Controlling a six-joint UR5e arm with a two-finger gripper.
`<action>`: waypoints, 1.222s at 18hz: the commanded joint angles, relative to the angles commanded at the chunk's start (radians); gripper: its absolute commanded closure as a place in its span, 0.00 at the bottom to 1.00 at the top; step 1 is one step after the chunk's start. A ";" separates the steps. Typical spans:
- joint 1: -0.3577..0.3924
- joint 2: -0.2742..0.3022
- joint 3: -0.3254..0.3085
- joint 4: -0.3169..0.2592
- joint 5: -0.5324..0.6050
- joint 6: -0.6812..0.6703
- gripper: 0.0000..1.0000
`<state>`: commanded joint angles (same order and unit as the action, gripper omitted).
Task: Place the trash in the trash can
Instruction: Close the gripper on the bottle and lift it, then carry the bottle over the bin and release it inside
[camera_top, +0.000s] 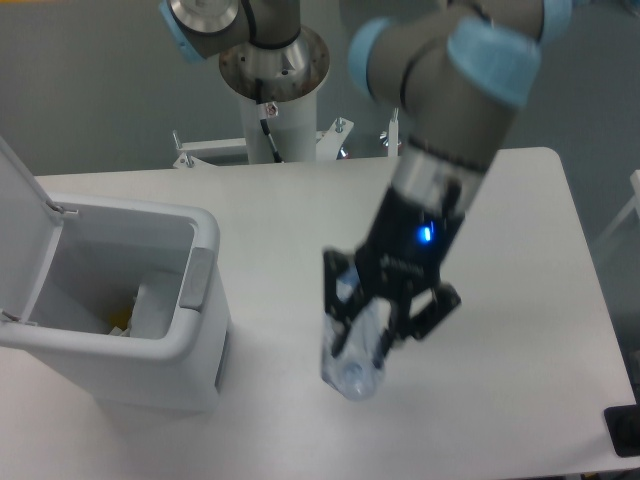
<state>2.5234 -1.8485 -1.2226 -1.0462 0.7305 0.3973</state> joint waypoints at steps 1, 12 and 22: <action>-0.005 0.005 0.008 0.014 -0.031 -0.017 0.90; -0.196 0.037 -0.038 0.115 -0.100 -0.089 0.87; -0.244 0.045 -0.169 0.207 -0.100 0.026 0.00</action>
<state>2.2795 -1.8040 -1.3913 -0.8391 0.6305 0.4233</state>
